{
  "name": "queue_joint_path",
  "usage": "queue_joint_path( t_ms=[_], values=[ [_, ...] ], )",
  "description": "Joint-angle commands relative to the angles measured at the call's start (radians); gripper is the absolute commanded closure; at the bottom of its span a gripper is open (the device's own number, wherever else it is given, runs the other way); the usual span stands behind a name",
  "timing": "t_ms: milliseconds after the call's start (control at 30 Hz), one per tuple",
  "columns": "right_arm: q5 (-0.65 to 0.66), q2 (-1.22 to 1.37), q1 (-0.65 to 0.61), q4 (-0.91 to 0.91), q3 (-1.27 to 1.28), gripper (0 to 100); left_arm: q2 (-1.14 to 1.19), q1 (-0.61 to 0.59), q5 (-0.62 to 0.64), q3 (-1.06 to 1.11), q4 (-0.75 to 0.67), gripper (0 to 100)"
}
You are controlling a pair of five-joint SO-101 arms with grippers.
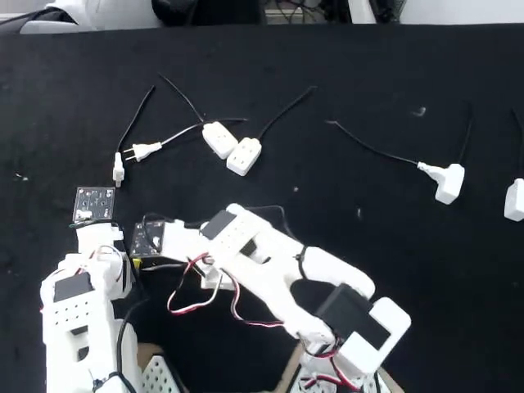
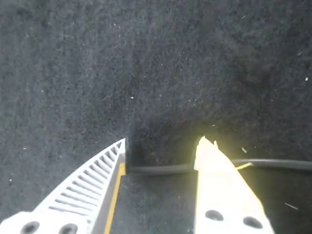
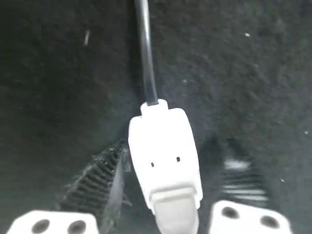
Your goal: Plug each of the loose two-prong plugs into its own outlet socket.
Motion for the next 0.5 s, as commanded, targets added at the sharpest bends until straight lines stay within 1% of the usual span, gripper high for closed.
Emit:
queue_joint_path(
  t_ms=[0, 33, 100, 133, 267, 367, 467],
  values=[
    [-0.003, -0.096, 0.055, 0.021, -0.019, 97.6, -0.012, -0.005, -0.008, -0.002, -0.006, 77],
    [-0.008, -0.133, 0.077, 0.046, -0.03, 95.7, -0.012, -0.005, -0.008, -0.002, -0.006, 77],
    [-0.005, -0.213, 0.124, 0.091, -0.065, 99.2, -0.012, -0.005, -0.008, -0.002, -0.006, 77],
    [-0.005, -0.257, 0.153, 0.118, -0.084, 98.4, -0.012, -0.005, -0.008, -0.002, -0.006, 77],
    [-0.003, -0.437, 0.304, 0.244, -0.153, 98.8, -0.012, -0.005, -0.008, -0.002, -0.006, 77],
    [0.049, -0.547, 0.463, 0.299, -0.179, 98.8, -0.012, -0.005, -0.008, -0.002, -0.006, 77],
    [0.057, -0.618, 0.695, 0.304, -0.179, 98.8, -0.012, -0.005, -0.008, -0.002, -0.006, 77]
  ],
)
